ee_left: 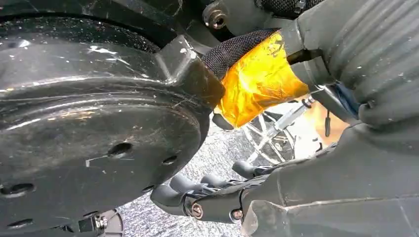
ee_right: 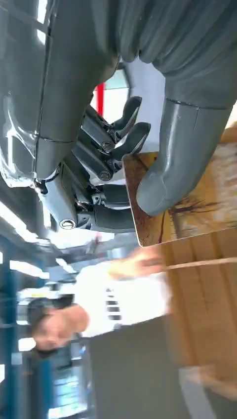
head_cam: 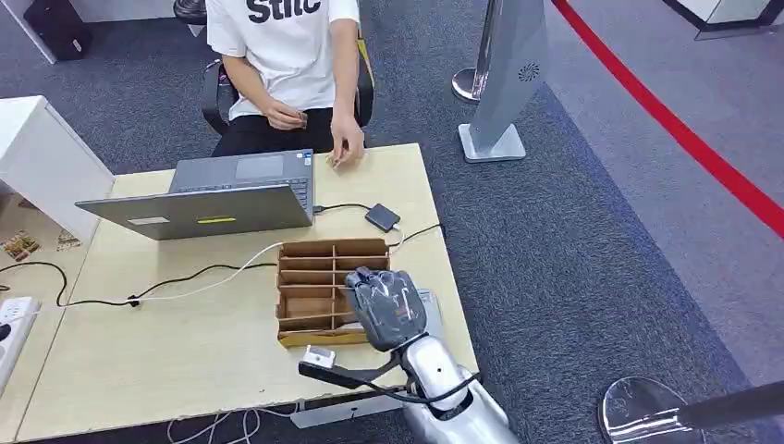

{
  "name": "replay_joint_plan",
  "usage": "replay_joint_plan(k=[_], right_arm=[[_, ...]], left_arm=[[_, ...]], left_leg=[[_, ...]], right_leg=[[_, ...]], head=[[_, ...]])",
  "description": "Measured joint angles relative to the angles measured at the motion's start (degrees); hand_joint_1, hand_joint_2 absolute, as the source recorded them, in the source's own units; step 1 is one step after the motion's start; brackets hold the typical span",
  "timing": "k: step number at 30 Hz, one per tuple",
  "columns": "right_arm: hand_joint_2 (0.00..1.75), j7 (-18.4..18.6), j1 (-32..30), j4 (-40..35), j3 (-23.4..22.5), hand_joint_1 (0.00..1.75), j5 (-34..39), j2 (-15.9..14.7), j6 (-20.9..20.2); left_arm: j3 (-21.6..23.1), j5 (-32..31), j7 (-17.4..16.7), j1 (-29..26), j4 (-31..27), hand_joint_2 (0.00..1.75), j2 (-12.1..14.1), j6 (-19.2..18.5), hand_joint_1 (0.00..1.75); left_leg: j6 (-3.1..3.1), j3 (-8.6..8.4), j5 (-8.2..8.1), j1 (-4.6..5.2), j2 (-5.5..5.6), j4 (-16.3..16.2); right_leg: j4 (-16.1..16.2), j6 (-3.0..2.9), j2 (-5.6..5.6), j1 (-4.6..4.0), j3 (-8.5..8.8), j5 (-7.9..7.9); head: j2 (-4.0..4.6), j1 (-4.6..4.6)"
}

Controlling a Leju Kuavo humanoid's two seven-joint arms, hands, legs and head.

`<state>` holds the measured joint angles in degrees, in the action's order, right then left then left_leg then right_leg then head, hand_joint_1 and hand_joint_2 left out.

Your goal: Pass the card to the sensor for recognition and then transmit it.

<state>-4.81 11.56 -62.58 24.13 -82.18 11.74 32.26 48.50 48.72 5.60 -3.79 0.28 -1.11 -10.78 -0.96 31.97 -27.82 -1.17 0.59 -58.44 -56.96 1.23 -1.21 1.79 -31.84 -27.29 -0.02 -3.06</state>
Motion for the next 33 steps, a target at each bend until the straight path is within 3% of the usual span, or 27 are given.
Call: replay_joint_plan(k=[7,11,14,16,24,33], right_arm=[[1.75,-0.24,0.49,-14.08,0.33,1.75,1.40,-1.27,-1.51],[1.75,-1.20,6.28,-19.49,1.35,1.75,6.07,-1.49,-9.45],[1.75,-0.84,12.94,-19.27,1.94,1.75,7.95,-1.23,-15.09],[1.75,0.13,18.44,-16.42,2.34,1.75,9.18,-0.22,-18.64],[1.75,4.85,34.82,0.69,2.38,1.75,9.68,5.20,-22.95],[1.75,8.11,40.83,13.77,7.06,1.75,14.64,7.96,-21.95]], left_arm=[[0.72,0.09,-0.13,0.15,0.15,1.75,0.18,-0.26,0.00],[1.70,-1.00,-0.33,0.53,0.15,1.75,0.76,-1.33,0.00],[2.71,-2.01,-0.63,0.98,0.15,1.75,1.31,-2.49,0.00],[3.54,-2.95,-0.63,1.25,0.15,1.75,1.88,-3.43,0.00],[6.38,-5.37,-0.72,2.32,0.15,1.75,3.30,-5.57,0.00],[7.76,-6.12,-0.72,2.79,0.15,1.75,4.15,-6.25,0.00]], left_leg=[[0.00,0.01,0.00,0.00,0.00,0.00],[-0.01,-0.03,0.02,-0.01,-0.13,0.00],[-0.01,-0.01,0.11,-0.01,-0.10,0.00],[-0.04,-0.03,0.16,-0.01,-0.12,0.00],[-0.12,-0.01,0.23,-0.03,-0.07,0.00],[-0.12,0.01,0.22,-0.03,0.00,0.00]], right_leg=[[-0.01,0.00,0.00,0.00,0.01,0.01],[-0.03,0.00,-0.09,-0.01,0.00,0.04],[-0.07,-0.03,-0.07,-0.01,0.01,0.07],[-0.11,-0.12,-0.09,-0.01,-0.02,0.14],[-0.17,-0.14,-0.06,-0.03,-0.02,0.15],[-0.16,-0.14,-0.01,-0.03,-0.03,0.14]], head=[[0.00,-0.02],[0.00,-0.02],[0.00,-0.02],[0.00,0.02],[0.00,0.02],[0.00,-0.02]])
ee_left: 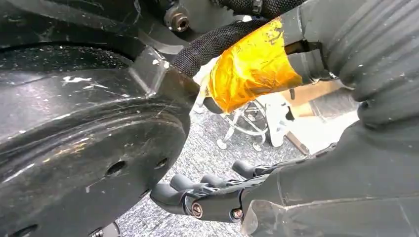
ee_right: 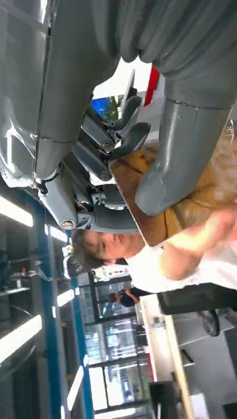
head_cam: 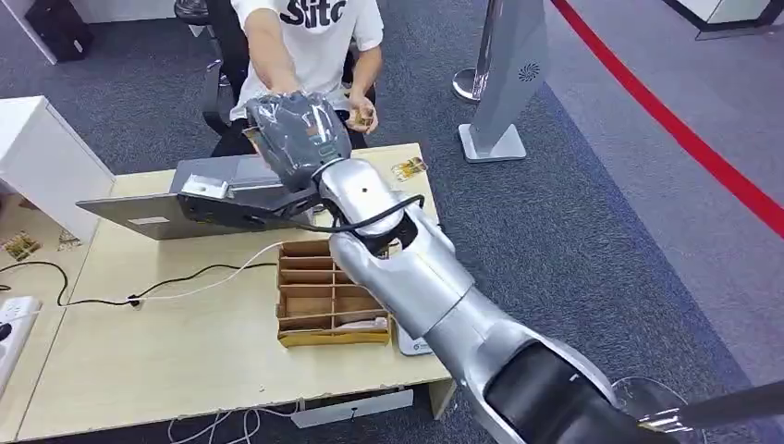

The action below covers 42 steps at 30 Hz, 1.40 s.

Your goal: Pass the card to the sensor for recognition and then transmit it.

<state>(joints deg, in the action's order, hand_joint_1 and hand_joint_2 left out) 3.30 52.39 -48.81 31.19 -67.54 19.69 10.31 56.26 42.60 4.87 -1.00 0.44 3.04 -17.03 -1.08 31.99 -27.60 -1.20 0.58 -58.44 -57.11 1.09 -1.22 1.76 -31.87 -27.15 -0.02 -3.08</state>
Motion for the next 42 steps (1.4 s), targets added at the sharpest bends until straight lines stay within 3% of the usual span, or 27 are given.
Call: replay_joint_plan(k=[5,6,7,16,21,25,30,32,36,37,40,42], right_arm=[[1.75,0.46,0.67,2.91,2.29,1.75,0.22,0.17,0.11],[1.75,0.22,0.67,3.31,2.64,0.75,0.46,0.17,0.18],[1.75,-0.04,0.67,3.74,2.99,0.00,0.96,0.17,0.26],[1.75,-5.12,0.65,4.97,3.69,0.00,2.01,0.33,1.71],[1.75,-9.51,-2.23,-0.42,2.01,0.00,0.17,-0.53,2.98],[1.75,-15.96,-12.21,-13.54,0.85,0.00,3.24,-4.11,8.09],[1.75,-25.42,-33.18,-30.59,-3.02,0.00,11.24,-10.43,17.75],[1.75,-27.81,-39.85,-35.19,-6.39,0.00,17.07,-12.17,18.06],[1.75,-33.09,-48.80,-39.29,-17.96,0.00,34.17,-14.19,8.27],[1.75,-34.11,-49.48,-38.48,-22.83,0.00,40.88,-14.79,2.94],[1.75,-39.52,-49.32,-32.80,-36.34,0.00,48.17,-15.87,-7.70],[1.75,-41.18,-47.12,-25.39,-43.76,0.00,51.72,-18.30,-13.02]], left_arm=[[0.04,-0.20,0.00,0.01,0.00,1.75,0.28,-0.11,0.00],[0.07,-0.31,0.00,0.00,0.00,1.75,0.33,-0.15,0.00],[0.07,-0.39,0.00,0.00,0.00,1.75,0.42,-0.24,0.00],[0.11,-0.59,0.07,0.00,0.00,1.75,0.63,-0.68,0.00],[0.09,0.00,0.11,-0.18,0.00,1.75,0.46,-0.30,0.00],[0.09,1.69,0.11,-0.62,0.00,1.75,-0.48,1.49,0.00],[-0.88,5.36,0.28,-1.75,0.00,1.75,-2.51,4.85,0.00],[-1.77,6.71,0.63,-2.10,0.00,1.75,-3.21,5.77,0.00],[-3.04,8.09,1.22,-2.81,0.02,1.75,-3.91,6.62,0.00],[-3.19,8.11,1.29,-2.87,0.02,1.75,-3.91,6.56,0.00],[-3.32,8.04,1.31,-2.90,0.02,1.75,-3.89,6.27,0.00],[-3.32,7.58,1.31,-2.91,0.02,1.75,-3.74,5.94,0.00]], left_leg=[[0.00,0.00,0.00,0.00,0.00,0.00],[0.00,0.00,0.00,0.00,0.00,0.00],[0.00,0.01,0.00,0.00,0.00,0.00],[0.00,0.05,-0.01,0.00,-0.01,0.00],[0.00,0.03,-0.01,0.00,-0.01,0.00],[0.03,0.01,-0.04,0.01,0.06,-0.01],[0.30,0.02,-0.29,0.03,0.13,-0.01],[0.26,0.01,-0.37,0.05,0.10,-0.01],[0.30,0.00,-0.42,0.09,0.10,-0.01],[0.30,-0.01,-0.43,0.09,0.10,-0.01],[0.33,-0.02,-0.43,0.12,0.25,-0.01],[0.36,-0.15,-0.42,0.11,0.14,-0.03]], right_leg=[[0.00,0.00,0.00,0.00,0.00,0.00],[0.00,0.00,0.00,0.00,-0.01,0.00],[0.00,0.00,0.00,0.00,-0.01,0.00],[0.01,0.00,-0.01,0.00,-0.09,-0.02],[0.04,0.01,0.00,0.00,-0.07,-0.01],[0.14,0.01,0.06,0.00,-0.02,-0.02],[0.29,0.17,0.21,0.01,0.12,-0.16],[0.32,0.21,0.19,0.04,0.12,-0.20],[0.36,0.31,0.19,0.06,0.15,-0.27],[0.37,0.32,0.19,0.06,0.16,-0.26],[0.37,0.37,0.39,0.10,0.29,-0.26],[0.45,0.33,0.29,0.09,0.32,-0.19]], head=[[0.00,0.00],[0.00,0.00],[0.00,0.02],[0.00,0.02],[0.00,0.04],[0.00,0.02],[0.00,-0.04],[0.00,0.02],[0.00,0.02],[0.00,0.04],[0.00,-0.02],[0.00,0.11]])
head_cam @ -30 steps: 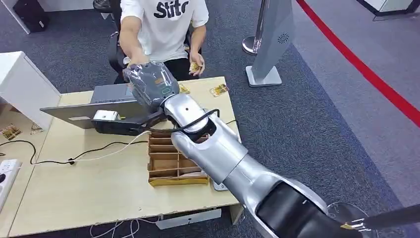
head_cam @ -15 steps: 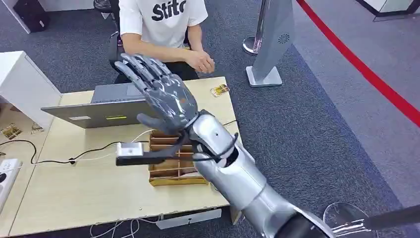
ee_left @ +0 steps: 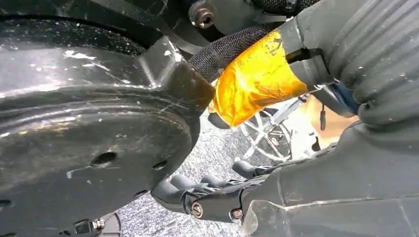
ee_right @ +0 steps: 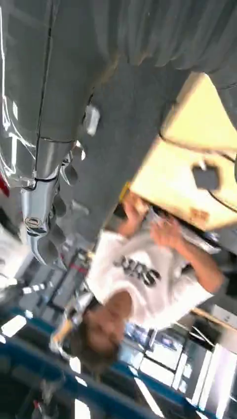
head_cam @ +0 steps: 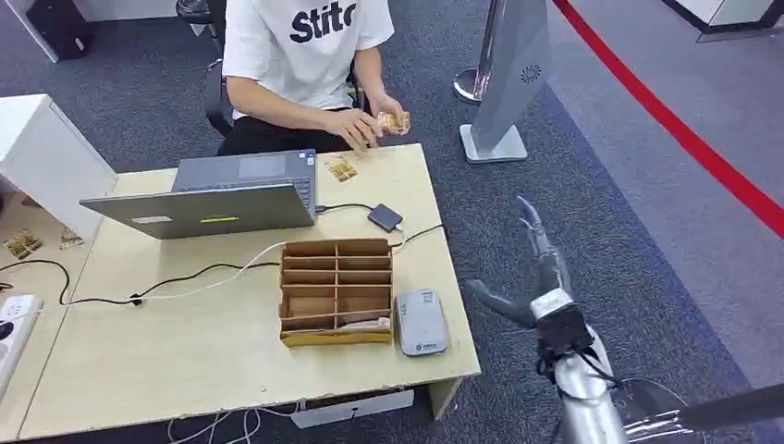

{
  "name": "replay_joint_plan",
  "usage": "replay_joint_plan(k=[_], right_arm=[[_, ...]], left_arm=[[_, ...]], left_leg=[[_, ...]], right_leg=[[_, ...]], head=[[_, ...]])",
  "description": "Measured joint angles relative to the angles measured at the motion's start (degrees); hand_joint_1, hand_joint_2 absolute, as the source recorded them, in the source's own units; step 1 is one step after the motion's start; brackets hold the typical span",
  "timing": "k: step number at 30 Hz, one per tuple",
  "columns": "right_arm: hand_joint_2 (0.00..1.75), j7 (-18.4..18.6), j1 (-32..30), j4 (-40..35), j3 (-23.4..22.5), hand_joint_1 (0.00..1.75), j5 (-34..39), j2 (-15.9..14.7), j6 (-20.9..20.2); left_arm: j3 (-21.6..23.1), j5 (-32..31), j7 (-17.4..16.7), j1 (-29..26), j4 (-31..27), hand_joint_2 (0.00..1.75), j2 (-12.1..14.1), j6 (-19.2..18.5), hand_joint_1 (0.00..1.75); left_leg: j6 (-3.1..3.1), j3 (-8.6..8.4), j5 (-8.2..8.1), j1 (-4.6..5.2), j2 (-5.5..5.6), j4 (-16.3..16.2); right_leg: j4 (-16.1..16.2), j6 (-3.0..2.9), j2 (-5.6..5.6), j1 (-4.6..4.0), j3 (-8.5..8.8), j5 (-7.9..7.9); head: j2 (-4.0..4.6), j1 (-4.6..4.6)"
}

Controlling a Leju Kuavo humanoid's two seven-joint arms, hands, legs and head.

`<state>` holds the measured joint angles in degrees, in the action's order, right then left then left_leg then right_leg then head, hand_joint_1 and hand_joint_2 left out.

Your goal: Pass the card to the sensor for recognition and then transmit it.

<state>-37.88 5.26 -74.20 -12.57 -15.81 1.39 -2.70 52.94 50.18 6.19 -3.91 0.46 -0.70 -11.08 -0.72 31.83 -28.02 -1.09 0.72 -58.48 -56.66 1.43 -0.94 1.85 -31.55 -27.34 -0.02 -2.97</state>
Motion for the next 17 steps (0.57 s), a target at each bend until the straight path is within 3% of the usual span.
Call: replay_joint_plan(k=[3,6,12,17], right_arm=[[1.75,-1.15,2.41,18.63,-15.17,0.00,7.15,-4.17,-8.91],[1.75,1.65,2.89,32.69,-24.82,0.00,8.60,-6.99,-10.02],[1.75,15.75,-0.21,50.34,-34.08,0.00,8.58,-7.69,-7.57],[1.75,26.12,-1.77,57.30,-35.56,0.00,3.49,-7.21,-4.97]], left_arm=[[0.00,-0.87,0.02,0.11,0.00,1.75,0.48,-1.44,0.00],[0.00,-1.27,0.42,0.00,0.00,1.75,0.87,-2.47,0.00],[0.00,-2.03,0.50,0.00,0.00,1.75,1.73,-4.70,0.00],[0.00,-2.43,0.57,-0.01,0.00,1.75,2.42,-6.16,0.00]], left_leg=[[0.27,-0.13,0.01,0.03,0.66,-0.02],[0.25,-0.05,0.00,0.02,0.83,-0.03],[0.10,-0.15,-0.22,-0.02,0.51,0.11],[0.01,-0.17,-0.27,-0.05,0.43,0.16]], right_leg=[[0.09,0.39,0.59,0.02,0.44,-0.29],[0.09,0.29,0.75,0.00,0.48,-0.25],[0.02,0.11,0.43,-0.03,0.35,-0.46],[0.01,-0.02,0.40,-0.05,0.33,-0.55]], head=[[0.00,-0.13],[0.00,-0.09],[0.00,-0.07],[0.00,-0.07]])
